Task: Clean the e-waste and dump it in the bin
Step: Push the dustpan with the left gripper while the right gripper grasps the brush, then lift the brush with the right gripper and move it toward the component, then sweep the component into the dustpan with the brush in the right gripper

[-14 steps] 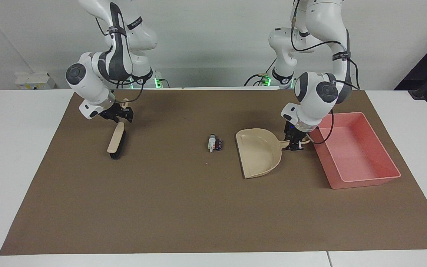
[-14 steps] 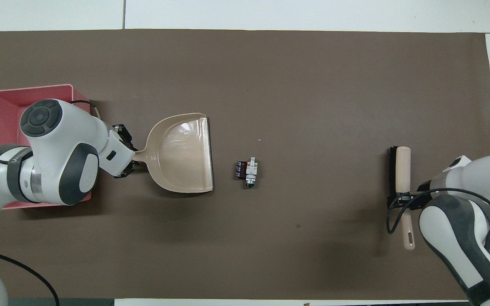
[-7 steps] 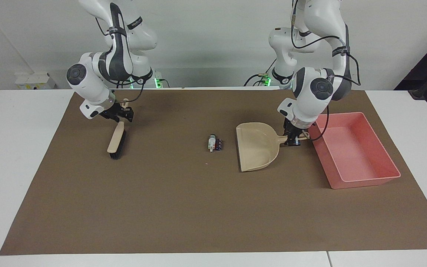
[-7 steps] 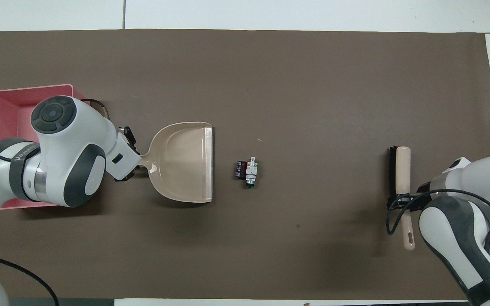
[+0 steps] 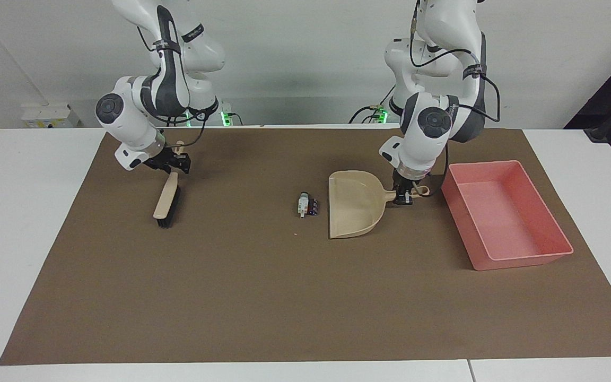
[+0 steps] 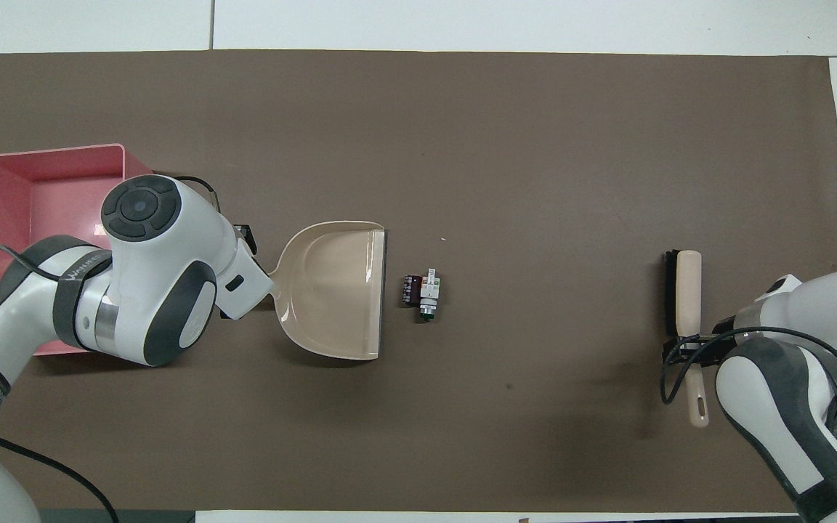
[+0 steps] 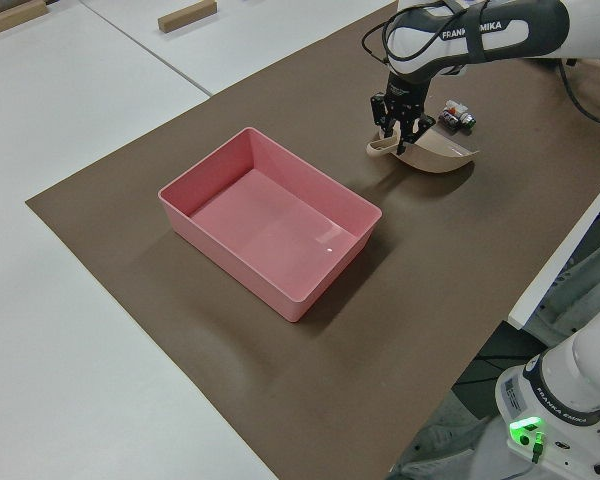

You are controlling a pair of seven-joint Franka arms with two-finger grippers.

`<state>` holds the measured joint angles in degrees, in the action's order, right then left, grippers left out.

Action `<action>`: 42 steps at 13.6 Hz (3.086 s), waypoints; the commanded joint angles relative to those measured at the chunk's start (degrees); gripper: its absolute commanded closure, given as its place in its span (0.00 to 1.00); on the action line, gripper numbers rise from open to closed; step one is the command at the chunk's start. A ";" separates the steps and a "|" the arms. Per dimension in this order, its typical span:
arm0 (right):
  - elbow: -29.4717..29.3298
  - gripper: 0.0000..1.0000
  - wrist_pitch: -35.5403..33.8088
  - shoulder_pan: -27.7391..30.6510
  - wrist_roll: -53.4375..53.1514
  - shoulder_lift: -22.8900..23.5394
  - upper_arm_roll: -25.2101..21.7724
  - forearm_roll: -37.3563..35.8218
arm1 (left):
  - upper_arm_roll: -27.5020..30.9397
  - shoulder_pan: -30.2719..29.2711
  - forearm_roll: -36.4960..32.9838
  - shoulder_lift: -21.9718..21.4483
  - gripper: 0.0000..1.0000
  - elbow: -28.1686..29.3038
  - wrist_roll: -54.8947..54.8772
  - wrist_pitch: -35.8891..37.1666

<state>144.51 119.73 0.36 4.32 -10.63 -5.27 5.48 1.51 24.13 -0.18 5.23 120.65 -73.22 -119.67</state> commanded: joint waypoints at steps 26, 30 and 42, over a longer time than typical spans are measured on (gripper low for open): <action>-19.17 1.00 -12.77 -25.48 -28.54 8.15 0.70 -0.39 | 0.77 4.69 -7.73 -1.98 1.00 1.78 10.81 4.53; -27.32 1.00 -13.11 -33.83 -38.05 16.83 0.78 0.49 | 0.77 4.69 -7.82 -2.07 1.00 1.78 11.61 5.15; -31.13 1.00 -9.43 -36.31 -43.08 21.79 3.50 3.39 | 0.77 4.61 -7.82 -2.50 1.00 2.40 11.70 5.15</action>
<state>113.52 110.81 -35.99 -37.81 11.81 -2.35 7.90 1.55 27.73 -6.65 4.71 121.24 -62.76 -115.11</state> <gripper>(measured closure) 0.744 0.665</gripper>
